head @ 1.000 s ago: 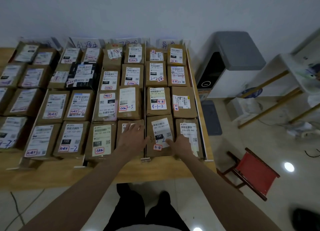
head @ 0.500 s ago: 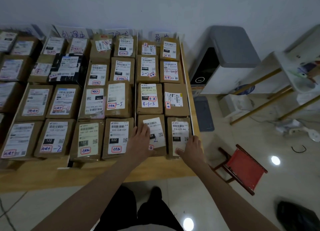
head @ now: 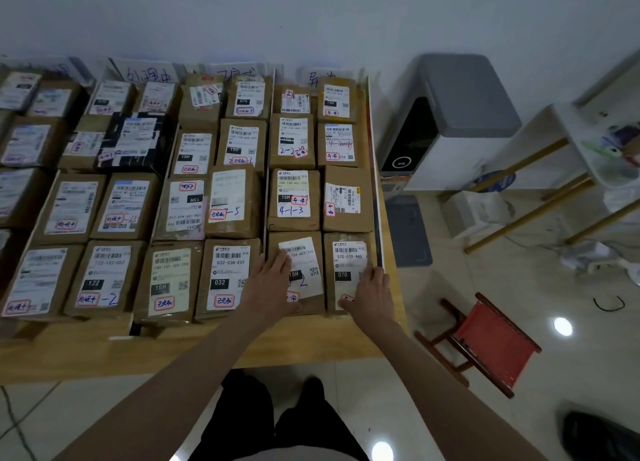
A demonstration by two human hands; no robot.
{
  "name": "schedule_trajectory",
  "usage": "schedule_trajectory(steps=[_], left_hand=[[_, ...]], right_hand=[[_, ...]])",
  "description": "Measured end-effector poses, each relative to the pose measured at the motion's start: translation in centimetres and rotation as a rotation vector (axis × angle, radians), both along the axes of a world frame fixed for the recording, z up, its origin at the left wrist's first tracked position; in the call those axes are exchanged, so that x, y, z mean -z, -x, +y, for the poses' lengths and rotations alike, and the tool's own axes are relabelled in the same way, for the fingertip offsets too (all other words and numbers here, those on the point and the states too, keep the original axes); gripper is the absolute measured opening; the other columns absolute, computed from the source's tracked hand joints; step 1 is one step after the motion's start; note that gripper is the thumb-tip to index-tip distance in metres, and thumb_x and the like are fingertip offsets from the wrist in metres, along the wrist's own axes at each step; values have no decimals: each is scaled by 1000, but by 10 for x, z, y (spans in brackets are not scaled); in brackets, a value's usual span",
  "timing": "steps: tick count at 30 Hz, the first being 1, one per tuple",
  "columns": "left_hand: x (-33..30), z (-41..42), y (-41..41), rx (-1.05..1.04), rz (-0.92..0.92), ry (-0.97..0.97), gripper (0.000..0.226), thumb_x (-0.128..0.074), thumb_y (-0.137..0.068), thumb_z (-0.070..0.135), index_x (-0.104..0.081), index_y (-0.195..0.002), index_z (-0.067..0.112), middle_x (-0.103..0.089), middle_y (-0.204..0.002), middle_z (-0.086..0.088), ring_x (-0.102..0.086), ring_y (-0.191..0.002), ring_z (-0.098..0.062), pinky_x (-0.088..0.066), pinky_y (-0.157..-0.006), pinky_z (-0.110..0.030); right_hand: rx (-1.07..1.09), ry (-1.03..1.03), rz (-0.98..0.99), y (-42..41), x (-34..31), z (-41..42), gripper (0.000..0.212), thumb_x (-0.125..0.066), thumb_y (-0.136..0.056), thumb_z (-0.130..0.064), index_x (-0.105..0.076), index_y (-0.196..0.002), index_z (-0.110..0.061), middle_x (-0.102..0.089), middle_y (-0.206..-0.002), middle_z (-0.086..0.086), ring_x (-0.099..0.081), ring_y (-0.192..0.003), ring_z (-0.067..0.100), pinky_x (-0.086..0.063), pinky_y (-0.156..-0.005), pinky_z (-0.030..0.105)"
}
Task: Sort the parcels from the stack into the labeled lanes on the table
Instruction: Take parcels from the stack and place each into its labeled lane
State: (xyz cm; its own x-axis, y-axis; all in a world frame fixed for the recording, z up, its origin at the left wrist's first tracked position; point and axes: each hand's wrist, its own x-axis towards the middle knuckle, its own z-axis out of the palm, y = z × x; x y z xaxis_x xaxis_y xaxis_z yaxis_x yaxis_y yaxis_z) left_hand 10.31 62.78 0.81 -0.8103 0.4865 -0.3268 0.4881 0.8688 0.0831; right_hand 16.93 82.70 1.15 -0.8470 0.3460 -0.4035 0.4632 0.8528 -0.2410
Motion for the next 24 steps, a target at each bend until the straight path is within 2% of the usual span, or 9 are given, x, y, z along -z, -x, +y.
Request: schedule_trajectory(steps=[3, 8, 14, 20, 24], left_hand=[[0, -2, -2, -88, 10, -52, 111, -61, -77, 69, -14, -153, 5, -8, -162, -9, -6, -150, -22, -5, -123, -38], [3, -3, -6, -174, 8, -39, 126, -64, -71, 75, -3, -154, 3, -10, -161, -12, -13, -149, -26, -3, -122, -37], [8, -1, -4, -207, -28, -88, 127, -66, -72, 72, 1, -154, 3, -4, -162, -10, -10, -150, -25, -4, -122, -34], [14, -6, -9, -257, -56, -87, 127, -62, -71, 76, 0, -155, 4, -2, -163, -10, -5, -151, -26, -5, -124, -38], [15, -3, -9, -256, -22, -101, 127, -64, -70, 76, -3, -155, 5, -7, -162, -9, -8, -150, -25, -3, -122, -37]], right_hand=[[-7, 39, 21, -2, -1, 5, 83, -71, -86, -39, -28, -147, -3, -31, -143, 10, -32, -132, 25, -39, -109, 34], [-43, 49, 35, -5, -1, 7, 93, -75, -83, -40, -22, -150, -4, -27, -146, 9, -30, -134, 25, -37, -112, 35], [-60, 33, 27, 1, 1, 9, 93, -77, -80, -42, -26, -149, -4, -26, -148, 8, -28, -137, 24, -37, -113, 36], [-63, 74, 43, -2, 1, 13, 97, -77, -81, -42, -21, -152, -6, -21, -153, 6, -26, -140, 23, -37, -115, 37], [-63, 88, 74, -3, 0, 18, 94, -70, -87, -43, -16, -155, -6, -19, -156, 6, -24, -142, 23, -33, -116, 35]])
